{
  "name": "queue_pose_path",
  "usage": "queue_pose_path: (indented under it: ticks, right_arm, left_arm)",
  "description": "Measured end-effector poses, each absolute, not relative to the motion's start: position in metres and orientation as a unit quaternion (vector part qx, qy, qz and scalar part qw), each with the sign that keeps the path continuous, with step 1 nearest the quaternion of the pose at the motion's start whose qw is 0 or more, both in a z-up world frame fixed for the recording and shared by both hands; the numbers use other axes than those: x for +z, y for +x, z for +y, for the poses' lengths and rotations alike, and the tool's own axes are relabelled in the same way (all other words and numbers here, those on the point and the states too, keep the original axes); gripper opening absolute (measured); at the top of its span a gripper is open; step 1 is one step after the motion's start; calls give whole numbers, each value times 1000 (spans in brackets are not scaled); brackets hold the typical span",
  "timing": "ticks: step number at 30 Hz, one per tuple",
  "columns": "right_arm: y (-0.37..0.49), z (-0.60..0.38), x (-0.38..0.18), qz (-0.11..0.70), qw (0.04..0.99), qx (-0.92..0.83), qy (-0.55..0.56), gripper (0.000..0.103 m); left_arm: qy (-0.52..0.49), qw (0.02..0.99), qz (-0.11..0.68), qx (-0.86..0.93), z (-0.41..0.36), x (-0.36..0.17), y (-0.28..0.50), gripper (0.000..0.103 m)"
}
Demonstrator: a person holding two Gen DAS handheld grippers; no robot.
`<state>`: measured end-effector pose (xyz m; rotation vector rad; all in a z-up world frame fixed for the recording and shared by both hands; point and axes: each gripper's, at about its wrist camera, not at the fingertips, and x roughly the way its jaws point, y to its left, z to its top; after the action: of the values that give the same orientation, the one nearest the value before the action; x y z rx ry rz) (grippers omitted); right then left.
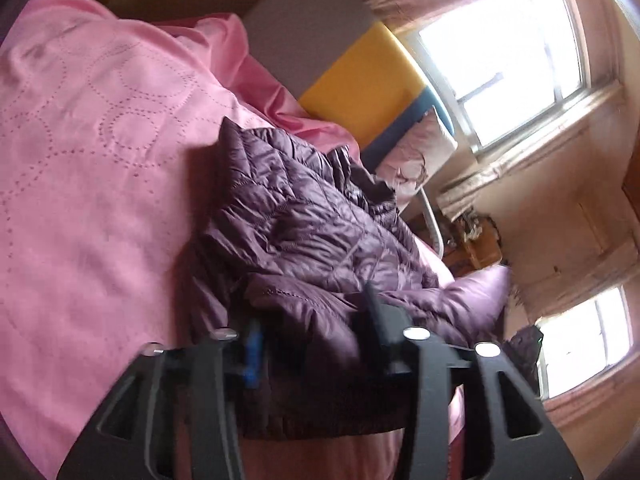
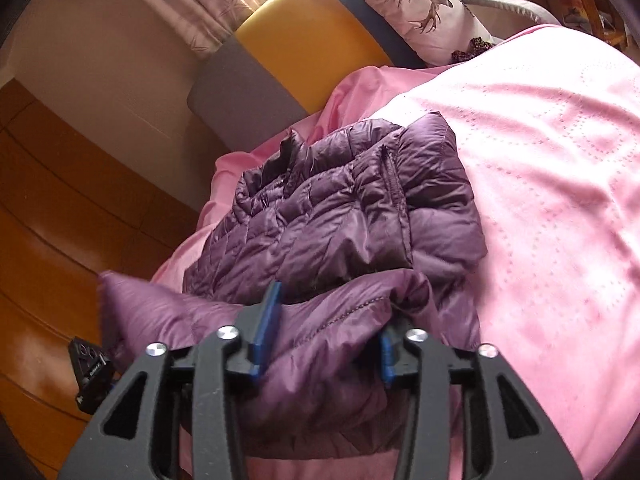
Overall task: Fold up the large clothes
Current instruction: 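Grasp the jacket hem with the right gripper while the left gripper grasps it too, then lift the hem with both grippers and fold it over toward the collar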
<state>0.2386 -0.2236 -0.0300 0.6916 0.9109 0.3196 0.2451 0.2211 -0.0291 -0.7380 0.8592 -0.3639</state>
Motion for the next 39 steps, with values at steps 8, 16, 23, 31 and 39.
queue_pose_path:
  ticks: [8, 16, 23, 31, 39]
  right_arm:
    - [227, -235, -24, 384, 836, 174, 350, 98]
    - [191, -235, -72, 441, 844, 120, 280, 77]
    - [187, -222, -80, 455, 844, 115, 257, 21]
    - [148, -215, -65, 457, 848, 136, 230, 13]
    - [83, -228, -58, 465, 845, 139, 224, 13]
  left_arm:
    - [-370, 834, 379, -153, 248, -42, 233, 79]
    - [-329, 818, 427, -200, 221, -78, 230, 58]
    - [-280, 830, 440, -197, 208, -78, 226, 7]
    - [-250, 835, 435, -228, 199, -66, 193, 5]
    - [-254, 819, 448, -254, 199, -67, 122, 5]
